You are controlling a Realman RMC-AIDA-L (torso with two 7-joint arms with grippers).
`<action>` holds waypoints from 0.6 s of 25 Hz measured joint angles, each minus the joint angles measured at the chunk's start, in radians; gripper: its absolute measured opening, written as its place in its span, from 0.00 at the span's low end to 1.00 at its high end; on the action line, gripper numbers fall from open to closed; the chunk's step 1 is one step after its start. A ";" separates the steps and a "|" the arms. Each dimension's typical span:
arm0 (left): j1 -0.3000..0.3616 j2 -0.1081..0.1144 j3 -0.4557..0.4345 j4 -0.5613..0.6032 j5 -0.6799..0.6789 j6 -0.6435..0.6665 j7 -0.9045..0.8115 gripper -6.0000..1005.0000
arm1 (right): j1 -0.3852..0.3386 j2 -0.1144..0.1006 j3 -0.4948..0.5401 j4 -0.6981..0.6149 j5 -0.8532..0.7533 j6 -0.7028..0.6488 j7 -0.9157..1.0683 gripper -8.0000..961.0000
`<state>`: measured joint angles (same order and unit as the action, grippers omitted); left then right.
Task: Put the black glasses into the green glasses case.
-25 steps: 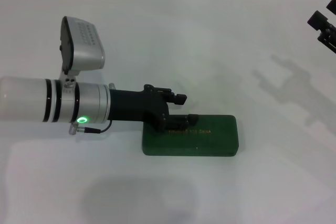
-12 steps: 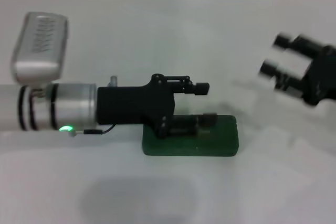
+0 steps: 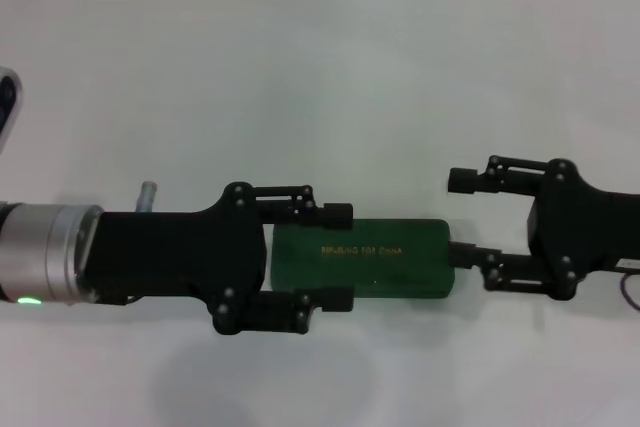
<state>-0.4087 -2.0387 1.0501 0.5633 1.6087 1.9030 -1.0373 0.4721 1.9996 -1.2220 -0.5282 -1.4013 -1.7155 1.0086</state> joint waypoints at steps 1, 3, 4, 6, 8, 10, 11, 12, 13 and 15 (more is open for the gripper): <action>0.001 0.000 0.000 -0.002 0.000 0.000 -0.006 0.65 | 0.002 0.005 -0.001 -0.001 -0.009 0.002 -0.008 0.70; 0.002 0.000 -0.001 -0.005 -0.001 0.001 -0.012 0.66 | 0.005 0.012 -0.001 -0.002 -0.017 0.011 -0.015 0.70; 0.005 0.000 -0.004 -0.005 -0.001 0.001 -0.009 0.67 | 0.005 0.015 -0.001 -0.003 -0.018 0.021 -0.017 0.70; 0.015 -0.002 -0.012 -0.002 -0.001 0.001 0.012 0.72 | 0.005 0.020 -0.002 -0.003 -0.018 0.043 -0.018 0.70; 0.030 -0.006 -0.026 0.002 -0.002 0.001 0.045 0.77 | 0.005 0.021 -0.014 -0.003 -0.018 0.056 -0.029 0.82; 0.044 -0.011 -0.042 0.003 -0.004 0.002 0.067 0.83 | 0.005 0.021 -0.030 0.000 -0.019 0.055 -0.051 0.88; 0.050 -0.012 -0.051 0.003 -0.004 0.004 0.074 0.85 | 0.002 0.023 -0.035 0.002 -0.018 0.054 -0.064 0.89; 0.055 -0.015 -0.060 0.003 -0.005 0.005 0.080 0.88 | -0.002 0.025 -0.036 0.005 -0.014 0.054 -0.076 0.89; 0.059 -0.017 -0.068 0.003 -0.005 0.007 0.085 0.88 | -0.005 0.026 -0.036 0.007 -0.011 0.054 -0.082 0.90; 0.064 -0.020 -0.078 0.003 -0.006 0.009 0.095 0.88 | -0.013 0.028 -0.036 0.012 0.001 0.053 -0.107 0.90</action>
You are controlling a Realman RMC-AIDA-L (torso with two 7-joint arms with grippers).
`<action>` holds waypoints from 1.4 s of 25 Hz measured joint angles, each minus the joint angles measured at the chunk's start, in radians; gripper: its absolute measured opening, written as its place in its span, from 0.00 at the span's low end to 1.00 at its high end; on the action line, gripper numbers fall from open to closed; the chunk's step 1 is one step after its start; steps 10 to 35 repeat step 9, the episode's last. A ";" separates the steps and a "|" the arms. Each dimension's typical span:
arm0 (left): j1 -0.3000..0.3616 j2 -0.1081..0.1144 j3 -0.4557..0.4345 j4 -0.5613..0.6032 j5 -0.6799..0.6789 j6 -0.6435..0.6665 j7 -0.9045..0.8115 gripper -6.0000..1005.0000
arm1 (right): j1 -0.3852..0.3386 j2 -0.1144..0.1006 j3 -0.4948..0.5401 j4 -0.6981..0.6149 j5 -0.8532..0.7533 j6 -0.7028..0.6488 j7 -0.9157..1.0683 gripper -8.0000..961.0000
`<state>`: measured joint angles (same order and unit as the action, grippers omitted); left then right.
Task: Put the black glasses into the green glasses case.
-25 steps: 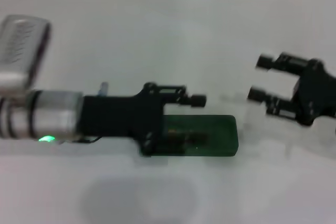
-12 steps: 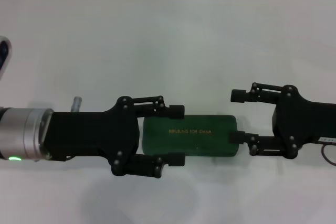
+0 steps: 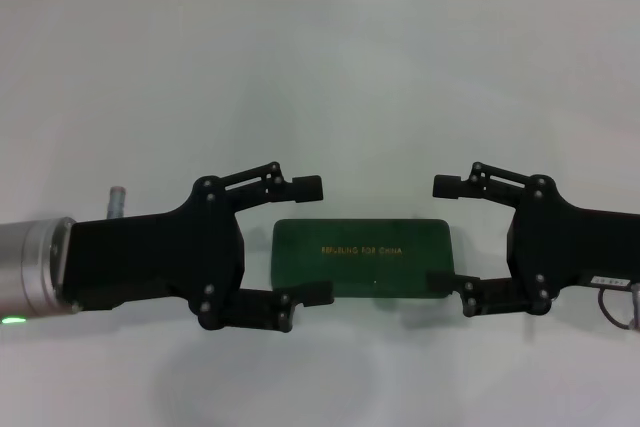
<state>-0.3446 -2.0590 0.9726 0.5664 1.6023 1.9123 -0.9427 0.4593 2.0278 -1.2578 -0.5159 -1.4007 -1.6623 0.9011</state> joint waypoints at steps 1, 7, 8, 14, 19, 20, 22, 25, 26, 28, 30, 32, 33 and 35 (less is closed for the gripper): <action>0.002 0.000 -0.001 0.000 0.000 0.002 0.003 0.88 | -0.002 0.000 0.000 0.003 0.002 -0.001 -0.007 0.91; 0.006 0.005 -0.002 -0.005 -0.001 0.013 0.021 0.88 | -0.002 0.000 0.000 0.011 0.005 0.006 -0.017 0.92; 0.008 0.005 -0.002 -0.006 -0.001 0.013 0.030 0.88 | -0.002 0.000 0.000 0.011 0.005 0.009 -0.017 0.92; 0.011 0.003 -0.003 -0.007 -0.001 0.013 0.040 0.88 | -0.002 0.000 0.000 0.012 0.005 0.012 -0.017 0.92; 0.011 0.003 -0.003 -0.007 -0.001 0.013 0.040 0.88 | -0.002 0.000 0.000 0.012 0.005 0.012 -0.017 0.92; 0.011 0.003 -0.003 -0.007 -0.001 0.013 0.040 0.88 | -0.002 0.000 0.000 0.012 0.005 0.012 -0.017 0.92; 0.011 0.003 -0.003 -0.007 -0.001 0.013 0.040 0.88 | -0.002 0.000 0.000 0.012 0.005 0.012 -0.017 0.92; 0.011 0.003 -0.003 -0.007 -0.001 0.013 0.040 0.88 | -0.002 0.000 0.000 0.012 0.005 0.012 -0.017 0.92; 0.011 0.003 -0.003 -0.007 -0.001 0.013 0.040 0.88 | -0.002 0.000 0.000 0.012 0.005 0.012 -0.017 0.92; 0.011 0.003 -0.003 -0.007 -0.001 0.013 0.040 0.88 | -0.002 0.000 0.000 0.012 0.005 0.012 -0.017 0.92; 0.011 0.003 -0.003 -0.007 -0.001 0.013 0.040 0.88 | -0.002 0.000 0.000 0.012 0.005 0.012 -0.017 0.92; 0.011 0.003 -0.003 -0.007 -0.001 0.013 0.040 0.88 | -0.002 0.000 0.000 0.012 0.005 0.012 -0.017 0.92; 0.011 0.003 -0.003 -0.007 -0.001 0.013 0.040 0.88 | -0.002 0.000 0.000 0.012 0.005 0.012 -0.017 0.92; 0.011 0.003 -0.003 -0.007 -0.001 0.013 0.040 0.88 | -0.002 0.000 0.000 0.012 0.005 0.012 -0.017 0.92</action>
